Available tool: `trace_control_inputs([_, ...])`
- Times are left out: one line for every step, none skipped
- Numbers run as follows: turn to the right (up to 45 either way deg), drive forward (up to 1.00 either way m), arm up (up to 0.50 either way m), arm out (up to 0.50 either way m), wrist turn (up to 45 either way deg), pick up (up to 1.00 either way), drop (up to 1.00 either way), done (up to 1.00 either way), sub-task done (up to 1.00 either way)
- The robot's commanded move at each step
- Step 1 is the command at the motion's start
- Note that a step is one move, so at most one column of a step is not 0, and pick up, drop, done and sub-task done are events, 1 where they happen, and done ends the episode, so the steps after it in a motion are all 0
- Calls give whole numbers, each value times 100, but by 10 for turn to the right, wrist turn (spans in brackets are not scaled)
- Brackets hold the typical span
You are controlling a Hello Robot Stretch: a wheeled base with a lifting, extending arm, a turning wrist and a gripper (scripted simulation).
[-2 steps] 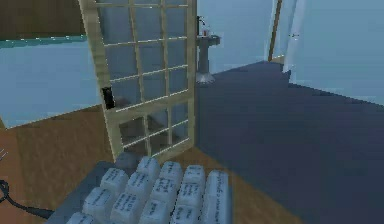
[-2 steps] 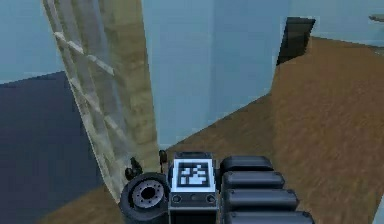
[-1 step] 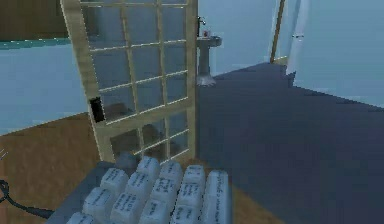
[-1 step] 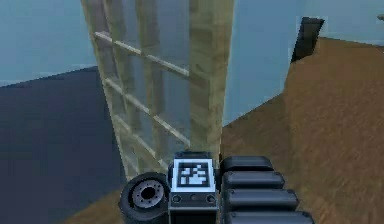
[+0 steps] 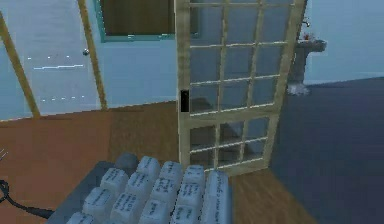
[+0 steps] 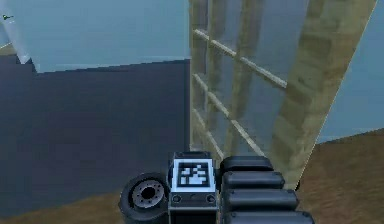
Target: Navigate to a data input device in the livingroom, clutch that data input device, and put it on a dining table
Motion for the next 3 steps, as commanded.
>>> trace_control_inputs([0, 15, 0, 0, 0, 0, 0, 0, 0])
trace_control_inputs([450, 0, 0, 0, 0, 0, 0, 0, 0])
trace_control_inputs([270, 0, 0, 0, 0, 0, 0, 0, 0])
